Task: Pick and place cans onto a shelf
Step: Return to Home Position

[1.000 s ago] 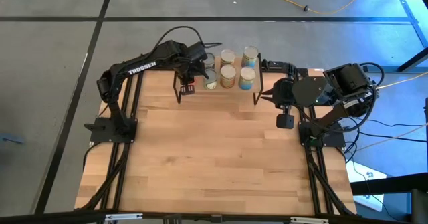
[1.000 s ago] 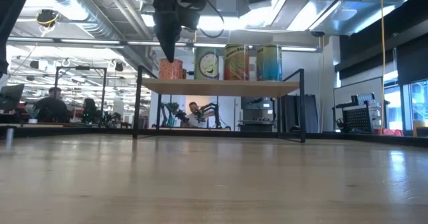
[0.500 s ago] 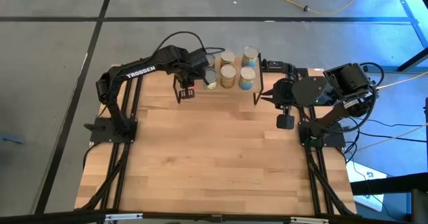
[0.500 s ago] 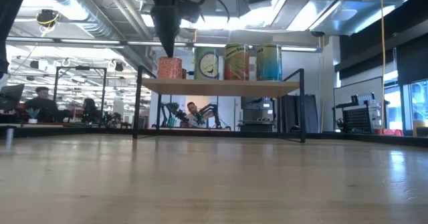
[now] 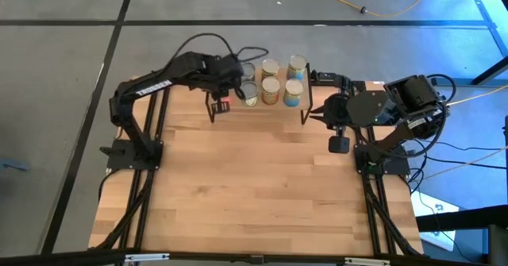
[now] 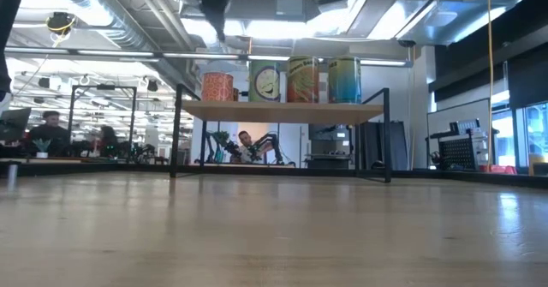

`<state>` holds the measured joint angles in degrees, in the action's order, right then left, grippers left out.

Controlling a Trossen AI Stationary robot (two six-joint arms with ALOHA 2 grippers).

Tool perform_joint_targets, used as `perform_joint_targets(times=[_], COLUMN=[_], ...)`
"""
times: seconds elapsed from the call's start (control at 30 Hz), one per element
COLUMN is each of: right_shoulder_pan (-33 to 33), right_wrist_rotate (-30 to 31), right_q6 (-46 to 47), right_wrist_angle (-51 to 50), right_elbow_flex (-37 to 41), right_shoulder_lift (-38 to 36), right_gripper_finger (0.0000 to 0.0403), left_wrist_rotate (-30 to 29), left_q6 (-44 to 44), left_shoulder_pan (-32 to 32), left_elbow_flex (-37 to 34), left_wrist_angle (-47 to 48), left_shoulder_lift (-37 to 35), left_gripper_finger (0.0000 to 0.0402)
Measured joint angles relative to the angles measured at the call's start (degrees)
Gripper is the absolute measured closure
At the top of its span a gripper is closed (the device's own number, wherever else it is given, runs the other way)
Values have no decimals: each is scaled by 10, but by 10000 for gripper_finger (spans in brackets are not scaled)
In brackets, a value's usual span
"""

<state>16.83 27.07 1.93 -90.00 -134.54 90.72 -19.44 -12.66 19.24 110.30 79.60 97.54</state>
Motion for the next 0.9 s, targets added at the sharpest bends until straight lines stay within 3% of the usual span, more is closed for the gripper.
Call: perform_joint_targets(times=[0.17, 0.27, 0.43, 0.73, 0.9], right_shoulder_pan=[-3, -3, -3, -3, -3], right_wrist_rotate=[24, 25, 44, 33, 24], right_q6=[-10, -34, -53, -31, 1], right_wrist_angle=[0, 0, 0, 1, 1], right_elbow_flex=[0, 0, 0, 11, 94], right_shoulder_lift=[0, -2, -16, -102, -180], right_gripper_finger=[369, 395, 399, 401, 401], left_wrist_rotate=[1, -29, -51, -3, 32], left_q6=[5, 6, 14, 64, 93], left_shoulder_pan=[-33, -59, -94, -107, -108], left_elbow_flex=[98, 147, 244, 232, 232], left_wrist_angle=[35, 62, 106, 104, 104], left_shoulder_lift=[0, 0, 0, -115, -185], left_gripper_finger=[361, 383, 398, 401, 401])
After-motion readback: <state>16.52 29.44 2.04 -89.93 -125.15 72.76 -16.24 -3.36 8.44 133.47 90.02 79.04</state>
